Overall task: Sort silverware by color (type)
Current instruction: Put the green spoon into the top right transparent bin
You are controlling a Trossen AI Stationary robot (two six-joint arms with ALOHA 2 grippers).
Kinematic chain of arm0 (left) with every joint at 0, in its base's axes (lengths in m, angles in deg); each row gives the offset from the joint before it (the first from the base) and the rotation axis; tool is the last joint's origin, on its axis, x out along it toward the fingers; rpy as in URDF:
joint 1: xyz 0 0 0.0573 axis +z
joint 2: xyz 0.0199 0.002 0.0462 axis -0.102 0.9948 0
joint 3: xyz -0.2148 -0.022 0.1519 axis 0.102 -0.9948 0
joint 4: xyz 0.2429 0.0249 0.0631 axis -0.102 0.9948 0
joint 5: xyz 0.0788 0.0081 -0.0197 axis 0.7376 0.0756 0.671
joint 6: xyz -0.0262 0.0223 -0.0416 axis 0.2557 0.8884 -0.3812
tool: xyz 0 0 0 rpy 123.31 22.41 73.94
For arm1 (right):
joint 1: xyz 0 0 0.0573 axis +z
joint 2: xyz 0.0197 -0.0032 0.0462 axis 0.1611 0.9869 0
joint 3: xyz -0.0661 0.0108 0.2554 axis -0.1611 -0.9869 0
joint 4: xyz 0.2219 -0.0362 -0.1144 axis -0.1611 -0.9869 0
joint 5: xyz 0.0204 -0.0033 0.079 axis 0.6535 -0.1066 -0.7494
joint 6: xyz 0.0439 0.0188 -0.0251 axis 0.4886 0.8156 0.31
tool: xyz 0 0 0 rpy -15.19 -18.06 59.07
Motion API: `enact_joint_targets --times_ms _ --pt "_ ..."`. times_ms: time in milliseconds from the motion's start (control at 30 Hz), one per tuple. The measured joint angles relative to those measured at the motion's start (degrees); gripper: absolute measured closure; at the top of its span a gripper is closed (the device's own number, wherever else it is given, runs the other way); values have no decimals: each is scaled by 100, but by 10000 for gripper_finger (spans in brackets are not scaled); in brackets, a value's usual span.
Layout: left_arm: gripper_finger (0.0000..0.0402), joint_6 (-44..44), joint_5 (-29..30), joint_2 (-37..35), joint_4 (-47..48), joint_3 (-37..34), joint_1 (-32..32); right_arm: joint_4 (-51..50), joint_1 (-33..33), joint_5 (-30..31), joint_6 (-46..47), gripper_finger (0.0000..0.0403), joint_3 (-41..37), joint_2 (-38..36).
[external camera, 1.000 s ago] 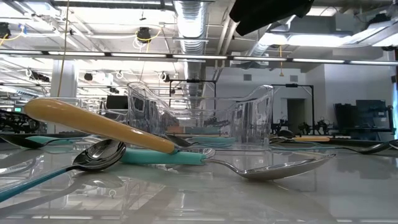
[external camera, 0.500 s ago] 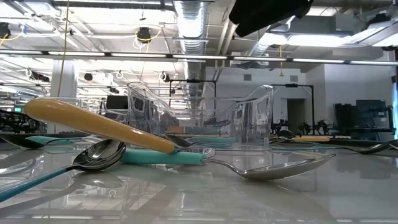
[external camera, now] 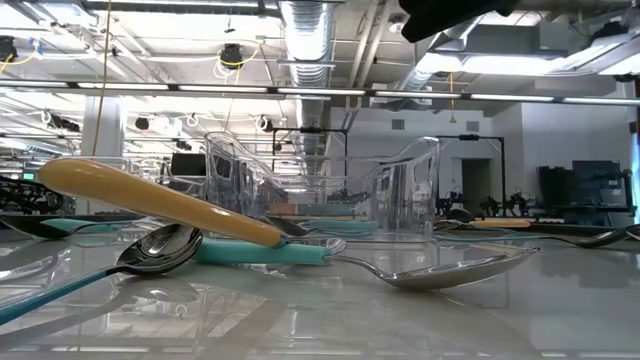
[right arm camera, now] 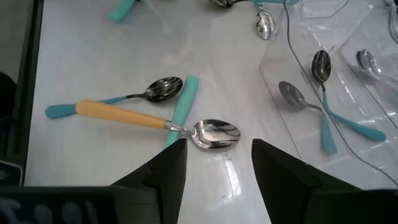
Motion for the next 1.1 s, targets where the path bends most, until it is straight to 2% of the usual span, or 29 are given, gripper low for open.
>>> enact_joint_targets --times_ms 233,400,500,600,700,800,867,967,1100 --pt "343 759 270 -483 501 464 477 -128 -26 -254 -76 200 4 -282" --pt "358 1412 867 -939 477 948 1033 -359 -26 -239 -619 200 7 -406" --pt "369 2058 1165 -1203 419 1306 1716 -683 -96 -283 -777 200 7 -454" --pt "369 2782 1236 -1364 322 1791 2685 -1085 -257 -356 -717 200 7 -594" --pt "369 3524 884 -1300 100 2313 3848 -1459 -430 -406 -695 200 7 -709" --pt "369 4082 92 -956 -154 2841 5069 -1889 -570 -553 -693 200 7 -759" --pt "369 4427 -466 -539 -229 3218 5770 -2204 -622 -593 -674 200 6 -800" --pt "369 4732 -986 291 -142 3901 6606 -2650 -674 -652 -663 200 4 -806" --pt "369 4912 -1190 1459 352 4959 7310 -3073 -756 -959 -704 200 0 -836"
